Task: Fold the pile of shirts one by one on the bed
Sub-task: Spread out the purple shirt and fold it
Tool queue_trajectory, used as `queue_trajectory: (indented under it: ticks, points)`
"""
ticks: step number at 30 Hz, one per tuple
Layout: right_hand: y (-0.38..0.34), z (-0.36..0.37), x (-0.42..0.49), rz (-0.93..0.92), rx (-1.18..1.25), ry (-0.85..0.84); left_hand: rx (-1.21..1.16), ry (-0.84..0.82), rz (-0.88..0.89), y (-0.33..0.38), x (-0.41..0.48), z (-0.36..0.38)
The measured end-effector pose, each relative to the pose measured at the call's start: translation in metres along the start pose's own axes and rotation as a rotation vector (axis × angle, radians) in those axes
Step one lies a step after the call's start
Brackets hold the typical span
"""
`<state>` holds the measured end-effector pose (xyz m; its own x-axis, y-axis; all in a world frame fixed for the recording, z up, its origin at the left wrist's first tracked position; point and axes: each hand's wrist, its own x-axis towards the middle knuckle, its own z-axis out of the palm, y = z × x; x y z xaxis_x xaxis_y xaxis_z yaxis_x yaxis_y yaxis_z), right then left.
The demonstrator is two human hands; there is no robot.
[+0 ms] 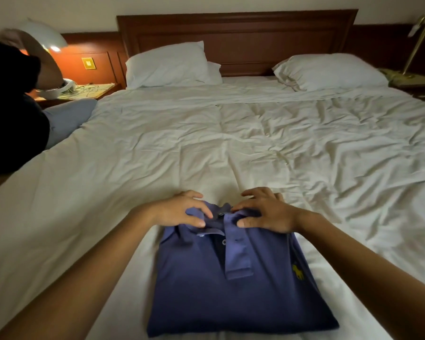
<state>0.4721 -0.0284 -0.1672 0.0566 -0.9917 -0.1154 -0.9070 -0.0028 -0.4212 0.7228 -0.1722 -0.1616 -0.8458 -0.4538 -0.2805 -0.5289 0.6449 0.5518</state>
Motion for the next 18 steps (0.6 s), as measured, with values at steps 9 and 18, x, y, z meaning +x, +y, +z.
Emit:
queue_trajectory:
  ticks: [9,18]
  points:
    - [0.004,-0.001,-0.007,-0.07,0.205,0.347,-0.083,0.017,0.059,0.017,-0.001,-0.002]
    - [0.011,0.008,-0.017,-0.106,0.412,0.435,-0.124,0.056,0.068,0.027,0.006,0.001]
